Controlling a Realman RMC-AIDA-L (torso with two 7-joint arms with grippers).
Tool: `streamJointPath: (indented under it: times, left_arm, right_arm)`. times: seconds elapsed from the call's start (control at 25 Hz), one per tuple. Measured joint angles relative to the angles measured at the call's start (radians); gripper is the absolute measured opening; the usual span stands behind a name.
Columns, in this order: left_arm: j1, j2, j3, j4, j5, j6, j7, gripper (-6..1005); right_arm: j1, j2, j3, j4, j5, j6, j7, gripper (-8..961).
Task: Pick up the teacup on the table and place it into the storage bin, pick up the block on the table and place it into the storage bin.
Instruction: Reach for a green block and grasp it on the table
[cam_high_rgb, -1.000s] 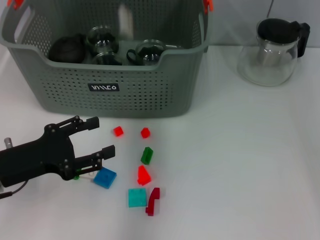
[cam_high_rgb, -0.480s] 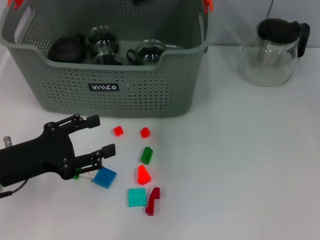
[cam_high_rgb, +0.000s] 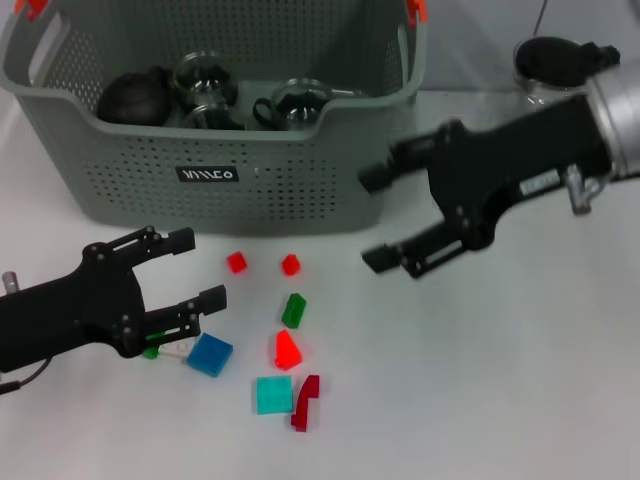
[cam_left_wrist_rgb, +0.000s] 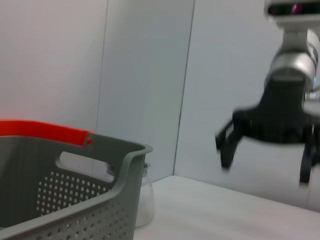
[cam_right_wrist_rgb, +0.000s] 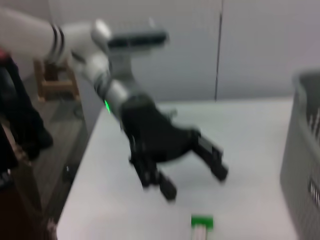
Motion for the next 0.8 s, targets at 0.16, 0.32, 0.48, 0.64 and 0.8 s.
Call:
streamJointPath:
  times: [0.16, 0.32, 0.48, 0.64, 0.8]
  left_arm:
    - [0.002, 0.000, -0.001, 0.001, 0.005, -0.002, 0.006, 797]
    - [0.007, 0.002, 0.000, 0.004, 0.008, -0.005, 0.008, 797]
    - [0.011, 0.002, -0.001, 0.005, 0.010, -0.005, 0.009, 797]
    - [0.011, 0.002, 0.000, 0.006, 0.010, -0.002, 0.009, 797]
    - [0.011, 0.002, 0.000, 0.006, 0.010, -0.001, 0.009, 797]
  right_arm:
    - [-0.009, 0.042, -0.018, 0.041, -0.123, 0.063, -0.005, 917]
    - [0.012, 0.050, -0.116, 0.157, -0.144, 0.204, 0.001, 911]
    - [0.049, 0.054, -0.177, 0.283, -0.127, 0.363, -0.004, 894]
    - [0.098, 0.056, -0.248, 0.402, -0.069, 0.494, -0.005, 878]
    - [0.125, 0.060, -0.342, 0.481, -0.002, 0.600, -0.006, 861]
